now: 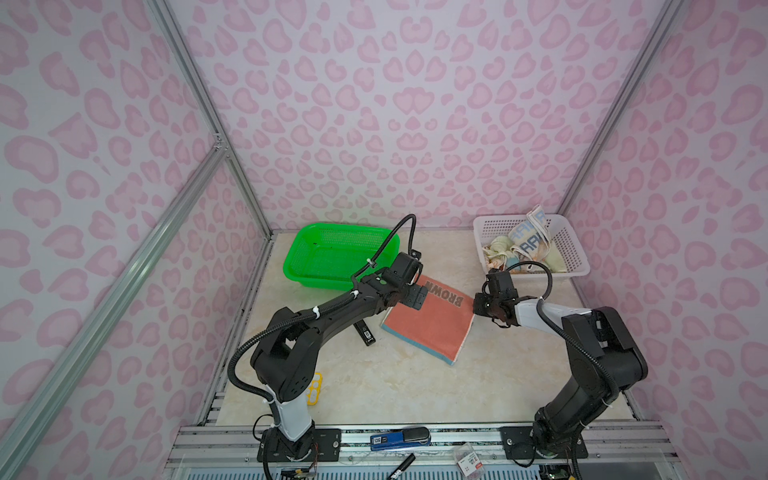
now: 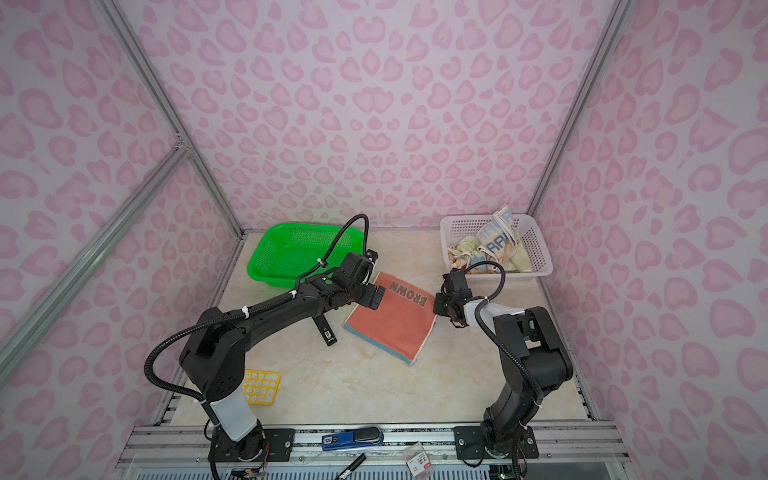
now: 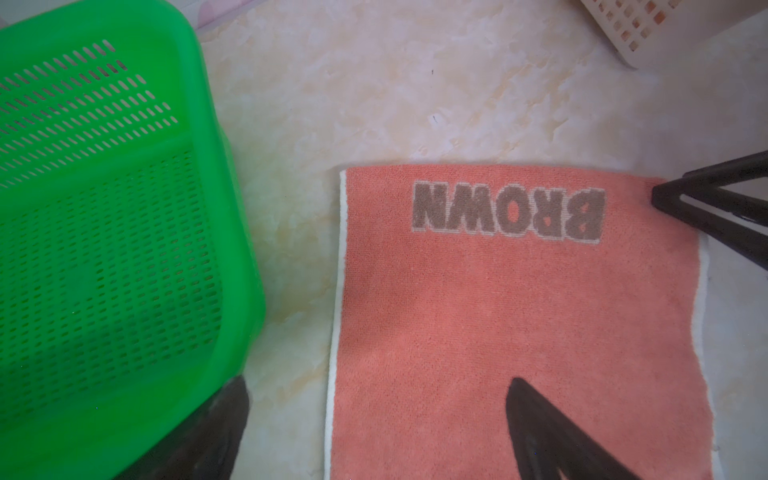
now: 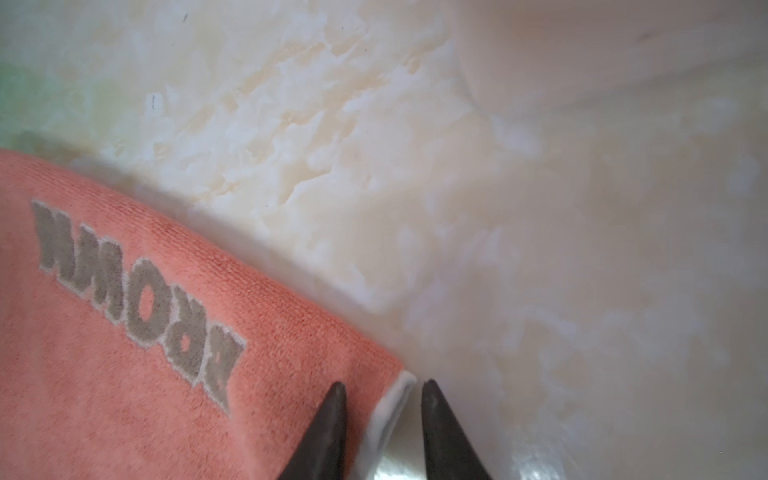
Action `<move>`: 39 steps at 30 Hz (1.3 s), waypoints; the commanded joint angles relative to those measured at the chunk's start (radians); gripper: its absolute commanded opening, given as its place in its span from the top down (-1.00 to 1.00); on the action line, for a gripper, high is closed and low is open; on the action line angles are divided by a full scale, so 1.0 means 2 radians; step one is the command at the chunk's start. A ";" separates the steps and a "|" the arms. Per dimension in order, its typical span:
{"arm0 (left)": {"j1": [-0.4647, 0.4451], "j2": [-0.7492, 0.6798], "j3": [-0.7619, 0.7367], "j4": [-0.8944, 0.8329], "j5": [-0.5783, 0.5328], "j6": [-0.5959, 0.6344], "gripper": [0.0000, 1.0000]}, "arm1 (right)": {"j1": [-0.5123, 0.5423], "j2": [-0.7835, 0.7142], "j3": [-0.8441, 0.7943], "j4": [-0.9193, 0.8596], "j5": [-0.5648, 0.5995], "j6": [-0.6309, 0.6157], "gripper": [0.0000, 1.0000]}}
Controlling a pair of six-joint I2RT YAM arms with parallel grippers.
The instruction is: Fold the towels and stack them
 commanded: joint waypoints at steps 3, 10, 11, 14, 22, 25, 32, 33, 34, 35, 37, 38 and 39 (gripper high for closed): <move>-0.001 -0.001 0.000 0.006 0.005 0.008 -0.96 | 0.007 -0.004 0.017 -0.072 0.007 0.000 0.30; 0.000 -0.005 -0.014 0.016 0.001 0.012 -0.97 | 0.025 -0.011 0.052 -0.110 0.030 -0.013 0.26; 0.000 -0.003 -0.012 0.017 0.000 0.012 -0.97 | 0.027 -0.009 0.052 -0.110 0.036 -0.010 0.26; 0.000 0.013 0.007 0.014 -0.005 0.011 -0.98 | 0.028 -0.003 0.049 -0.106 0.046 0.005 0.26; 0.002 0.097 0.118 -0.019 0.016 0.003 -0.96 | 0.030 0.012 0.024 -0.070 0.055 0.039 0.31; 0.001 0.126 0.150 -0.032 0.015 0.000 -0.96 | 0.033 0.024 0.021 -0.055 0.047 0.041 0.37; 0.002 0.161 0.172 -0.041 0.011 0.000 -0.97 | 0.049 0.031 0.001 -0.042 0.053 0.050 0.82; 0.002 0.165 0.173 -0.040 0.012 0.001 -0.98 | 0.052 0.025 -0.005 -0.045 0.058 0.054 0.88; 0.002 0.167 0.174 -0.040 0.013 0.002 -0.97 | 0.052 0.018 -0.012 -0.045 0.058 0.057 0.93; 0.002 0.170 0.174 -0.040 0.014 0.003 -0.97 | 0.052 0.012 -0.019 -0.045 0.057 0.060 0.97; 0.002 0.174 0.175 -0.041 0.019 0.004 -0.97 | 0.052 -0.002 -0.032 -0.048 0.053 0.067 1.00; 0.002 0.177 0.175 -0.042 0.021 0.004 -0.98 | 0.052 -0.007 -0.039 -0.051 0.051 0.068 1.00; 0.002 0.178 0.174 -0.042 0.024 0.006 -0.98 | 0.053 -0.015 -0.043 -0.054 0.049 0.070 1.00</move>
